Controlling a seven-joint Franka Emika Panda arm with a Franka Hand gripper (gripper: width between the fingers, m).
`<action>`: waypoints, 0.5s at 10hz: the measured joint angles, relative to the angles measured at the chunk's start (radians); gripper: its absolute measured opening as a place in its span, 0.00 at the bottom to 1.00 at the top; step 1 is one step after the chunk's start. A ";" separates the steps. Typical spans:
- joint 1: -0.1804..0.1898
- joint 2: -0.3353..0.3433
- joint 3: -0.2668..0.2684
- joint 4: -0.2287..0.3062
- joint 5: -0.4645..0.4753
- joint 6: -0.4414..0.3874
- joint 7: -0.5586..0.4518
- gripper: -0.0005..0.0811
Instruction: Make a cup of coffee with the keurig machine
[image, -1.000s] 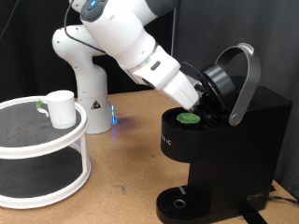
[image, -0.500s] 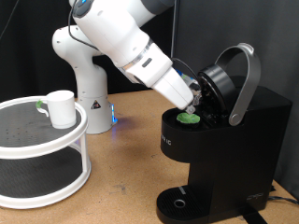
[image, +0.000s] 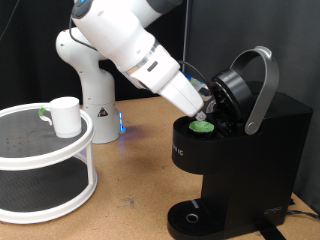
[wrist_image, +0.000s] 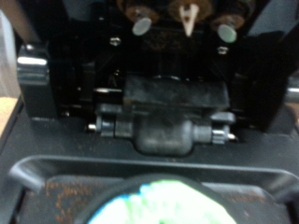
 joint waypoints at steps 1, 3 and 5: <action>-0.008 -0.009 -0.012 0.000 0.001 0.000 -0.014 0.99; -0.034 -0.037 -0.045 0.009 0.001 -0.049 -0.017 0.99; -0.062 -0.053 -0.084 0.049 0.001 -0.152 0.005 0.99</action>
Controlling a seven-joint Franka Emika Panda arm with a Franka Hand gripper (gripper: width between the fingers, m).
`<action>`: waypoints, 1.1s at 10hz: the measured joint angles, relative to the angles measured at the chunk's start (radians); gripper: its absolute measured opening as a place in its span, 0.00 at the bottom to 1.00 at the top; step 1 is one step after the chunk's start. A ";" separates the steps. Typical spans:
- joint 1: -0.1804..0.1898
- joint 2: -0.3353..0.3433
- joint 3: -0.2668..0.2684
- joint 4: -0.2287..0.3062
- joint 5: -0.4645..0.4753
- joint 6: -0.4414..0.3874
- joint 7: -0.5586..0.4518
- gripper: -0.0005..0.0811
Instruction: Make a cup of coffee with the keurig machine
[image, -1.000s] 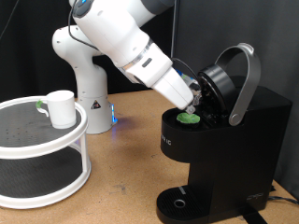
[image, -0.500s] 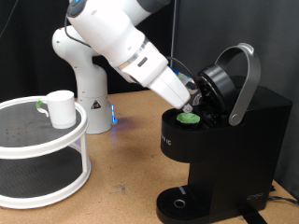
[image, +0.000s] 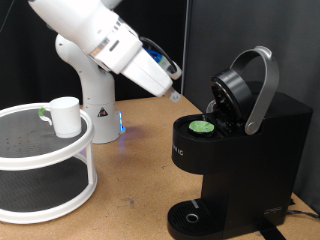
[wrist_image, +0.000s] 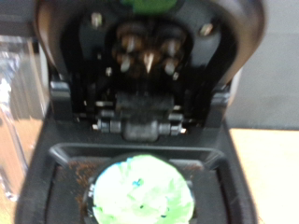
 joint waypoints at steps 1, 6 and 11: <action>-0.012 -0.002 -0.016 0.028 0.000 -0.038 0.012 0.99; -0.039 -0.001 -0.055 0.143 -0.005 -0.148 0.062 0.99; -0.035 0.004 -0.049 0.163 0.048 -0.162 -0.037 0.99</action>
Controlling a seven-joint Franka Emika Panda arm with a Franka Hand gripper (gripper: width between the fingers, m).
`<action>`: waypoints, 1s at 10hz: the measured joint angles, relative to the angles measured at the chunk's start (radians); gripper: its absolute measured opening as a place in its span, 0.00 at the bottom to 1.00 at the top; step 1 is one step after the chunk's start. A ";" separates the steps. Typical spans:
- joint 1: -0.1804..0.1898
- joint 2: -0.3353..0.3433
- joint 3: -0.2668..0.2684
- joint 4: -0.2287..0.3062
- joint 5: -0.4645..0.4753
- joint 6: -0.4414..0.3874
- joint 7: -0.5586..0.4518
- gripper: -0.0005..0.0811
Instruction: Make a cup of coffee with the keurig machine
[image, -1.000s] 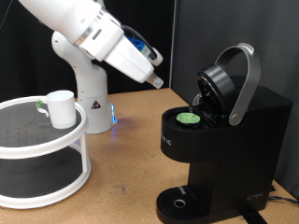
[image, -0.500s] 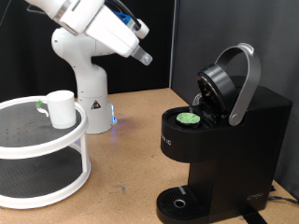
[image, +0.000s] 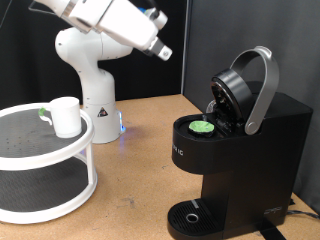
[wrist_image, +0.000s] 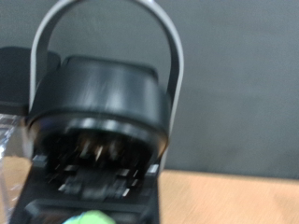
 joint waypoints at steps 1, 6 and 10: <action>0.007 -0.003 0.007 0.011 0.012 0.005 -0.043 0.99; 0.034 -0.005 0.099 0.145 -0.156 -0.059 0.092 0.99; 0.038 0.002 0.108 0.162 -0.173 -0.094 0.097 0.99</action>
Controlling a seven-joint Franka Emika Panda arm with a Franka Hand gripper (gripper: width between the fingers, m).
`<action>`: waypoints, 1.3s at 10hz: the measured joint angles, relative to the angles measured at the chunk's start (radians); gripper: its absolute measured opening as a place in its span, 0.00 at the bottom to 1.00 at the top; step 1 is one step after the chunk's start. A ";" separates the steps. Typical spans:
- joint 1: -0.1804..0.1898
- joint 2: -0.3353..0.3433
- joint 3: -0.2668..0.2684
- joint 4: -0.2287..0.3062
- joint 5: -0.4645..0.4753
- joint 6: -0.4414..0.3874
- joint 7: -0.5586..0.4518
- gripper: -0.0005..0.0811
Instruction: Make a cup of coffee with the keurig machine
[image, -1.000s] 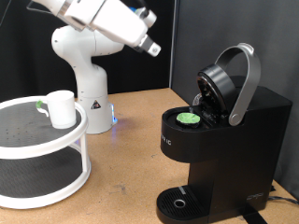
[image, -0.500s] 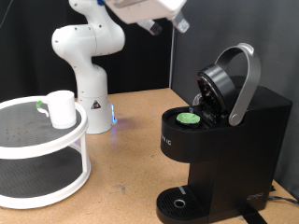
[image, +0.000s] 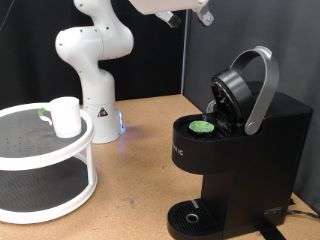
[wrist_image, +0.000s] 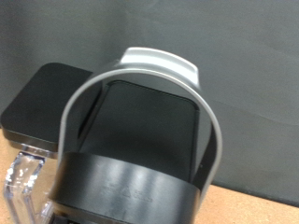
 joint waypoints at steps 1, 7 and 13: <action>0.004 0.000 0.014 0.009 -0.020 -0.004 0.012 0.99; 0.030 0.007 0.085 0.102 -0.062 -0.049 0.170 0.99; 0.054 0.058 0.162 0.177 -0.113 -0.067 0.380 0.99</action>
